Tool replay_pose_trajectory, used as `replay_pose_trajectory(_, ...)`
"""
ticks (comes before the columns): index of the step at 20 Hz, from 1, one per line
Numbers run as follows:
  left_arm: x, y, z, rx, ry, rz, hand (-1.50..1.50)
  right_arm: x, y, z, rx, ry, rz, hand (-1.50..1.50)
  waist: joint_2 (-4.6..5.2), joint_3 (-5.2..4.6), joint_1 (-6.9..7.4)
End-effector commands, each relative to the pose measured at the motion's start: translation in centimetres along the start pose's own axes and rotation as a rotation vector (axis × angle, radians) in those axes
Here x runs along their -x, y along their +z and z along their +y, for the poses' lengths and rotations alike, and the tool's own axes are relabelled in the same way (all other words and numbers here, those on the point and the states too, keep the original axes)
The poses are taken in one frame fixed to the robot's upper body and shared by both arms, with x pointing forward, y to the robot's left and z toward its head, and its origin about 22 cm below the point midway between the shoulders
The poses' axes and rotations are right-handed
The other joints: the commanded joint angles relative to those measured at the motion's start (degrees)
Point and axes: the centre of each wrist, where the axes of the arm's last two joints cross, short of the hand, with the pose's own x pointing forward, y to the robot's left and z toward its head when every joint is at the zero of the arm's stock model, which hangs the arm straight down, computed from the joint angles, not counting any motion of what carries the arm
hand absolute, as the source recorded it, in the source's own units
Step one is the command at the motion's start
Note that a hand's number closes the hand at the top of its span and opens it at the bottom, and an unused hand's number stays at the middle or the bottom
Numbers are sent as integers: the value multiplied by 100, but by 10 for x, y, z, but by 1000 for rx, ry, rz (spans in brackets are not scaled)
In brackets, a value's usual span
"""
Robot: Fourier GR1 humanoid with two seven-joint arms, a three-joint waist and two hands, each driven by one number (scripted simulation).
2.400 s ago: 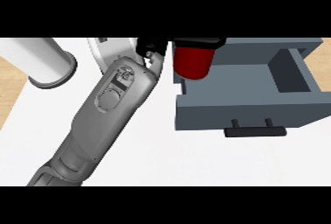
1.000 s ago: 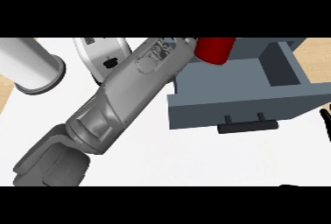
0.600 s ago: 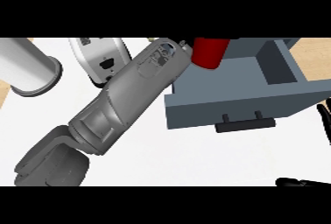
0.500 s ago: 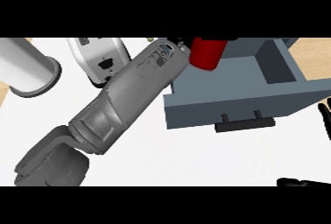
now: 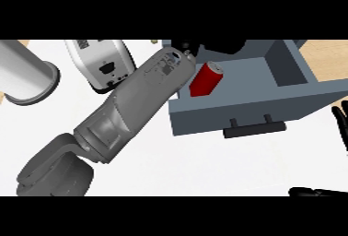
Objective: Pick up the can, place it into the drawer and close the drawer
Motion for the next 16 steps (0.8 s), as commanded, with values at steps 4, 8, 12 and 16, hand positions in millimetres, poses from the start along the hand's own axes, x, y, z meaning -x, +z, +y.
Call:
replay_pose_trajectory(4, 12, 0, 1, -72, -31, -3, -150, -3, -10, 4, -16, -2, -5, -150, 33, -1, -36)
replay_pose_trajectory(8, 21, 6, -1, -82, -7, 15, -150, -10, 1, -1, -6, -5, -16, -150, 9, -3, -69)
replay_pose_trajectory(12, 17, 5, 0, -84, 33, 28, -150, -19, -1, 0, -23, 78, -59, -150, 12, -8, -59)
replay_pose_trajectory(16, 17, 4, 1, -109, 60, 36, -150, -18, -10, 0, -46, 232, -115, -150, 38, -6, -18)
